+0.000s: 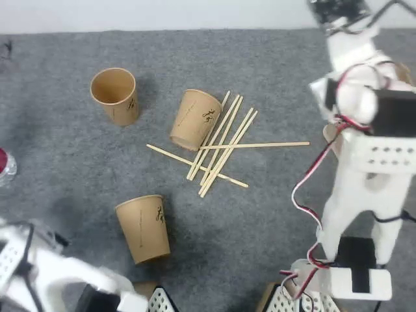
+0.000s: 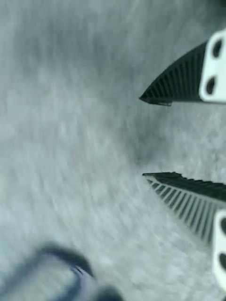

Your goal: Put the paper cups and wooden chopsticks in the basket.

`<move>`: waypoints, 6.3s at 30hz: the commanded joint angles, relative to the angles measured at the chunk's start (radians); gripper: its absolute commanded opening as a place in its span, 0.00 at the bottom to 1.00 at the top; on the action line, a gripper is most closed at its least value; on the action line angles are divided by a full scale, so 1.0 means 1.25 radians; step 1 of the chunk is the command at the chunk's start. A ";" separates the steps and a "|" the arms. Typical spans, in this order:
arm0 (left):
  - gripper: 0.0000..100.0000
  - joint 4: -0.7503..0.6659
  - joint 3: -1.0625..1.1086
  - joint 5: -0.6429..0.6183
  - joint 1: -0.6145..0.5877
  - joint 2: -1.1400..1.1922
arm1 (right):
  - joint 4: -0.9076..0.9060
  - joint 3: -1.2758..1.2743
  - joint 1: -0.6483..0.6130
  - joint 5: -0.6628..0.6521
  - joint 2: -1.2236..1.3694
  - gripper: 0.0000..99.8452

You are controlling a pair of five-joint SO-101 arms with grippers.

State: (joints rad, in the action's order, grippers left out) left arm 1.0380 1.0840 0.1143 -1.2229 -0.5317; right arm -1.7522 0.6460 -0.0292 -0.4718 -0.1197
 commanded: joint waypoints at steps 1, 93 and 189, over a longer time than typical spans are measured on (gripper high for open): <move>0.23 0.172 -0.209 0.006 0.178 0.001 | 0.009 -0.068 -0.071 0.022 -0.021 0.01; 0.23 0.417 -0.251 0.843 1.036 -0.252 | 0.683 -1.310 -0.239 0.164 -0.582 0.01; 0.28 0.045 0.142 -0.152 0.356 -0.768 | -0.014 0.025 -0.613 0.322 0.273 0.15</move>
State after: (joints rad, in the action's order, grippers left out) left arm 1.1178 1.2114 -0.0453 -0.7119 -1.3126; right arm -1.7077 0.5002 -0.7196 -0.0453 0.1949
